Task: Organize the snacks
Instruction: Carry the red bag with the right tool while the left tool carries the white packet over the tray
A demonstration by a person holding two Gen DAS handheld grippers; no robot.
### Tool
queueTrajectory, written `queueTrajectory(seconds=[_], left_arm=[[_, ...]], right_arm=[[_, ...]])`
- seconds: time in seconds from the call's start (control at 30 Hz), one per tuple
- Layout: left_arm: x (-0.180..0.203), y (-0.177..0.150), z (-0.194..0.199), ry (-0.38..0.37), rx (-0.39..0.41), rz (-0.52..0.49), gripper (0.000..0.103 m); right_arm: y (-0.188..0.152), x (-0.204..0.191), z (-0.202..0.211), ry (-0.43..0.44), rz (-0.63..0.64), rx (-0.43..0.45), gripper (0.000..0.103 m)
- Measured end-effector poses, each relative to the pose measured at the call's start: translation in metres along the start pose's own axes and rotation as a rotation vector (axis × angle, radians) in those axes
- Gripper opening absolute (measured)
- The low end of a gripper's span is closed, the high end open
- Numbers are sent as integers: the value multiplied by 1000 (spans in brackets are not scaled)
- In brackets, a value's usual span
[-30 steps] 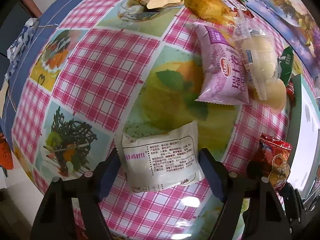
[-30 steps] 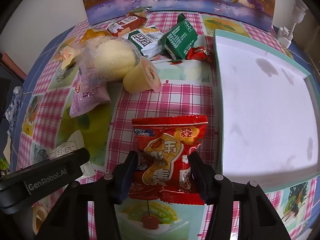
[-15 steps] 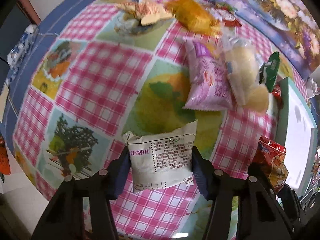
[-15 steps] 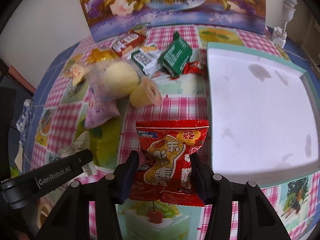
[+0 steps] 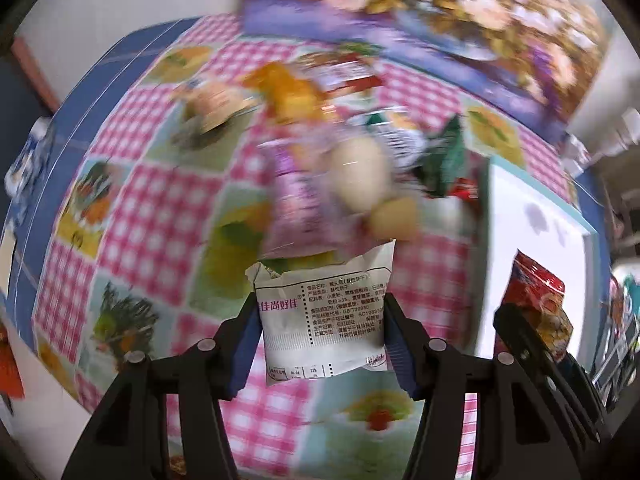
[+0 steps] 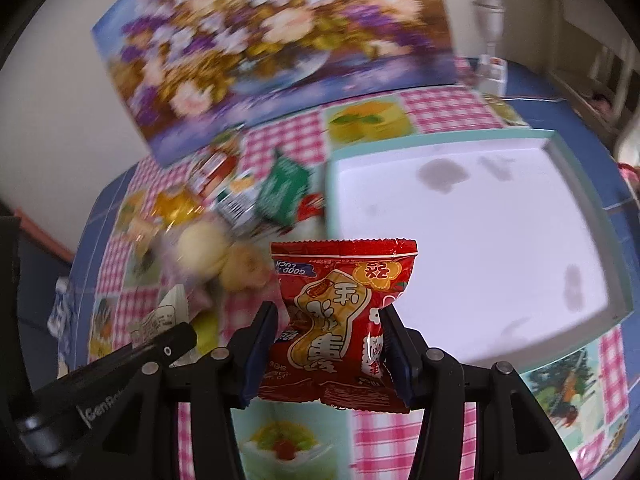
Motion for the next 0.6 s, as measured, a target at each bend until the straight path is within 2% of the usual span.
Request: queueTrajectory(seconds=[0.03, 0.2, 0.33, 0.6], left_arm=[[0, 0, -2, -5, 1, -13, 60], [46, 15, -2, -56, 16, -87, 60], [77, 31, -11, -65, 23, -143, 60], [142, 52, -41, -106, 14, -251, 60]], right_arm=[[4, 7, 1, -10, -17, 7, 55], [24, 47, -4, -43, -92, 13, 55], [41, 86, -12, -92, -141, 9, 54], [78, 143, -31, -167, -166, 5, 55]])
Point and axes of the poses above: each gripper's, at about its wrist camera, not at the fingertips, and z roughly against the way its jaws point, x to its right, y to its top, the point moved 4 cm from there along -z, roughly the way its jaws point, and after that the axes turned 1 degree about x, right-handed, at the moved point
